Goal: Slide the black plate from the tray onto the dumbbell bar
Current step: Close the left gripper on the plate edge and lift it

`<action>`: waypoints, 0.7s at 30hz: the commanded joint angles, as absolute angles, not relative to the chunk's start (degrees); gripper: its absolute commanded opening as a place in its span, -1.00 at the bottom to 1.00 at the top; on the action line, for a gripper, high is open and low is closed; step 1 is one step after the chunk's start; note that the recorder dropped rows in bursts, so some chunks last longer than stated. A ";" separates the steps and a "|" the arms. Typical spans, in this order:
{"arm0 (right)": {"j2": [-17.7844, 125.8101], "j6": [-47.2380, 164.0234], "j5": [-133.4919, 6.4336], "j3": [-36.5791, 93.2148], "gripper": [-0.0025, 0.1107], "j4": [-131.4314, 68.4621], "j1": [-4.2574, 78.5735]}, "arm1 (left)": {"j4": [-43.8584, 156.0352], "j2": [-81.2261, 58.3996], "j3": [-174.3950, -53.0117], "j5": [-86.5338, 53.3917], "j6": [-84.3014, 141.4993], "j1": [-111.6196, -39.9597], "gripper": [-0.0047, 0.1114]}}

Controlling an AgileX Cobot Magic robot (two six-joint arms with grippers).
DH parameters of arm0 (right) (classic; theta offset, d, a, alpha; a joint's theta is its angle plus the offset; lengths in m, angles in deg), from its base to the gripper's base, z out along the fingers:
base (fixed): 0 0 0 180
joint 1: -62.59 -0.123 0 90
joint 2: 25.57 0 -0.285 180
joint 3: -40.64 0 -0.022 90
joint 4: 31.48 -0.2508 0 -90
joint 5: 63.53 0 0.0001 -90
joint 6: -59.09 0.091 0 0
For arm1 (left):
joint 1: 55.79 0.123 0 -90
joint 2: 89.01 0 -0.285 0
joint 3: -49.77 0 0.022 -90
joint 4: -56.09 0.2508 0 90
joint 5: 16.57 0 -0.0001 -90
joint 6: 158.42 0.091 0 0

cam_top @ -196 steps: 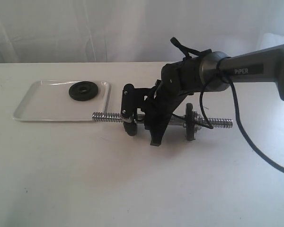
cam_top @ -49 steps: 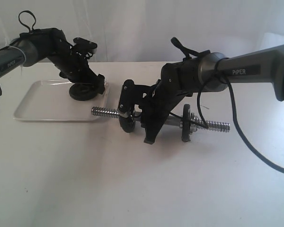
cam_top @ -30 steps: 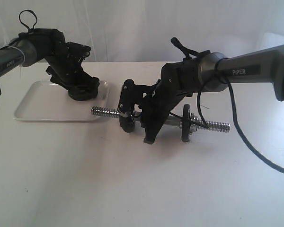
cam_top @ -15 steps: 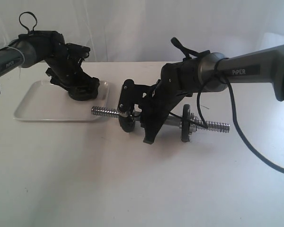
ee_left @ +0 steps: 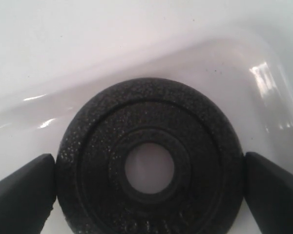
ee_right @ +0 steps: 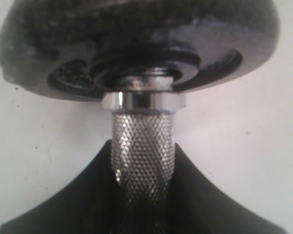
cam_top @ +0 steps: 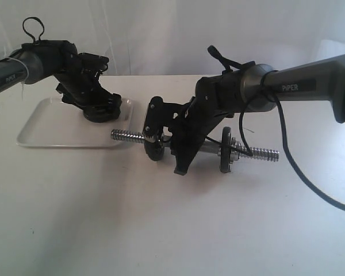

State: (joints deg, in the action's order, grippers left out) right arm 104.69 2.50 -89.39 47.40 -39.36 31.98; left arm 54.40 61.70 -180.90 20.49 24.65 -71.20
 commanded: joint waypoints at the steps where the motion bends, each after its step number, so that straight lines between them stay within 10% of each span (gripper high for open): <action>1: 103.69 3.87 -85.70 48.02 -0.96 -42.55 31.67 | 54.54 62.14 -179.85 21.64 24.55 -71.13 0.89; 3: 103.69 3.87 -85.70 48.02 -0.96 -42.55 31.67 | 54.68 62.14 -179.85 21.00 24.55 -71.13 0.70; 5: 103.69 3.87 -85.70 48.02 -0.96 -42.55 31.67 | 54.68 62.14 -179.85 22.58 24.55 -71.13 -0.10; 6: 103.69 3.87 -85.70 48.02 -0.96 -42.65 31.67 | 54.86 62.14 -179.85 22.86 26.02 -71.13 -0.91; 21: 103.69 5.36 -85.13 48.02 -0.96 -43.22 31.67 | 43.35 58.74 -180.42 25.33 34.10 -69.09 -0.92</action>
State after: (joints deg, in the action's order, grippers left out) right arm 104.79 3.42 -88.95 47.40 -39.95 31.98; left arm 49.25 60.70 -180.53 22.52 30.96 -70.19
